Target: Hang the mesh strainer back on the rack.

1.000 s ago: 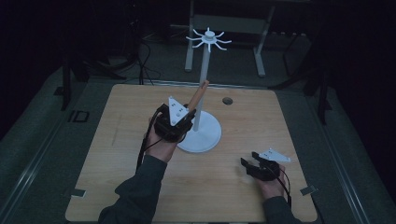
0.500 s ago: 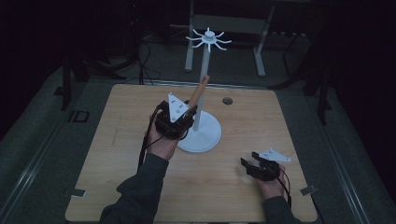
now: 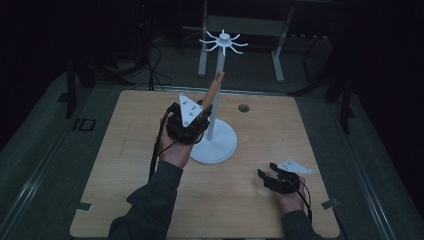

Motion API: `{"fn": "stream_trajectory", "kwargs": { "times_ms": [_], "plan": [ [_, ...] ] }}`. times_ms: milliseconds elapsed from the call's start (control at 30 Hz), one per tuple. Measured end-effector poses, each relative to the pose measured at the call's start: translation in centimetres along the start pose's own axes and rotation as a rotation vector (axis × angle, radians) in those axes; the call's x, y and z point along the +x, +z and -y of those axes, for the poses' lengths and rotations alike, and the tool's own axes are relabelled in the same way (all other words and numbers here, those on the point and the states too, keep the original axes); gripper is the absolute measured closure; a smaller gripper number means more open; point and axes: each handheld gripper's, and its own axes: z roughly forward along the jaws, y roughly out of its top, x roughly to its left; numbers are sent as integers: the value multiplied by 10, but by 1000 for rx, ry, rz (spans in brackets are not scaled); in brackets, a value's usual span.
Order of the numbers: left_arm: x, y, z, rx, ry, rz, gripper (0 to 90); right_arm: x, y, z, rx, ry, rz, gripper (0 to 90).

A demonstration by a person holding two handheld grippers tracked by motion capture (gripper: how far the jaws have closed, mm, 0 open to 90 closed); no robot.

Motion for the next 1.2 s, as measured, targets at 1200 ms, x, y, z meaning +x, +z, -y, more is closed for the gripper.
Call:
{"fn": "stream_trajectory", "kwargs": {
  "times_ms": [1200],
  "plan": [
    [-11, 6, -41, -103, 58, -152, 687, 0, 0, 0, -1, 4, -3, 391]
  ]
}}
